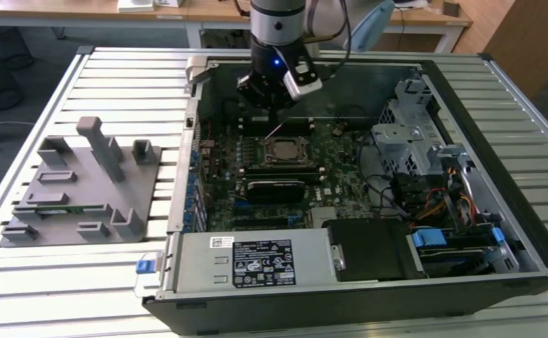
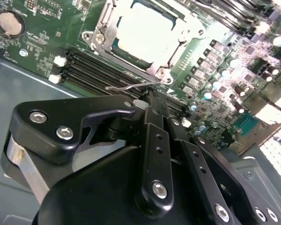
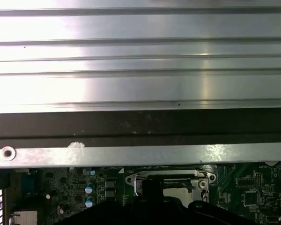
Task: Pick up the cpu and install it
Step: 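Install the first cpu locking lever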
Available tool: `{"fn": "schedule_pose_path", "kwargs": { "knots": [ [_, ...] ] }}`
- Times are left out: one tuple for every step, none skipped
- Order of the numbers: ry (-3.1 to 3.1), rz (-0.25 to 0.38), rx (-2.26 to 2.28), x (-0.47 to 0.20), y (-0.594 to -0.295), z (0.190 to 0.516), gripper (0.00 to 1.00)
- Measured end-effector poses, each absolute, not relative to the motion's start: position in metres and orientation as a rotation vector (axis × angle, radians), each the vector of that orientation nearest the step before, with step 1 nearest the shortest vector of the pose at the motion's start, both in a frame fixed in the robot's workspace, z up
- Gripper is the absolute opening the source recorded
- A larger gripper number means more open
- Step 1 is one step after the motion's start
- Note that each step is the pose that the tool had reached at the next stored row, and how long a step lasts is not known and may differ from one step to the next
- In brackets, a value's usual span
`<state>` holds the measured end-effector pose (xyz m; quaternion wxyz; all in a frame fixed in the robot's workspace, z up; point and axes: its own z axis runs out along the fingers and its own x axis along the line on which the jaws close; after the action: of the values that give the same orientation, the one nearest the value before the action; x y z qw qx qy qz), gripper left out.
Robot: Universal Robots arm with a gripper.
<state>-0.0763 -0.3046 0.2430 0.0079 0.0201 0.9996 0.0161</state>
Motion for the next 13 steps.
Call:
{"fn": "schedule_pose_path", "kwargs": {
  "knots": [
    [3.125, 0.049, 0.063, -0.0749, -0.3041, 0.2429, 0.11],
    [3.125, 0.049, 0.063, -0.0734, -0.3036, 0.2427, 0.11],
    [3.125, 0.048, 0.063, -0.0718, -0.3030, 0.2426, 0.11],
    [3.125, 0.048, 0.063, -0.0703, -0.3025, 0.2424, 0.11],
    [3.125, 0.048, 0.063, -0.0694, -0.3019, 0.2420, 0.11],
    [3.125, 0.048, 0.063, -0.0687, -0.3010, 0.2415, 0.11],
    [3.125, 0.048, 0.063, -0.0682, -0.3005, 0.2409, 0.11],
    [3.125, 0.048, 0.062, -0.0679, -0.3001, 0.2401, 0.11],
    [3.125, 0.047, 0.058, -0.0677, -0.2997, 0.2395, 0.11],
    [3.125, 0.047, 0.050, -0.0675, -0.2994, 0.2389, 0.11],
    [3.125, 0.047, 0.043, -0.0674, -0.2991, 0.2383, 0.11],
    [3.125, 0.047, 0.038, -0.0673, -0.2986, 0.2377, 0.11],
    [3.126, 0.047, 0.034, -0.0669, -0.2982, 0.2371, 0.11]
  ]
}}
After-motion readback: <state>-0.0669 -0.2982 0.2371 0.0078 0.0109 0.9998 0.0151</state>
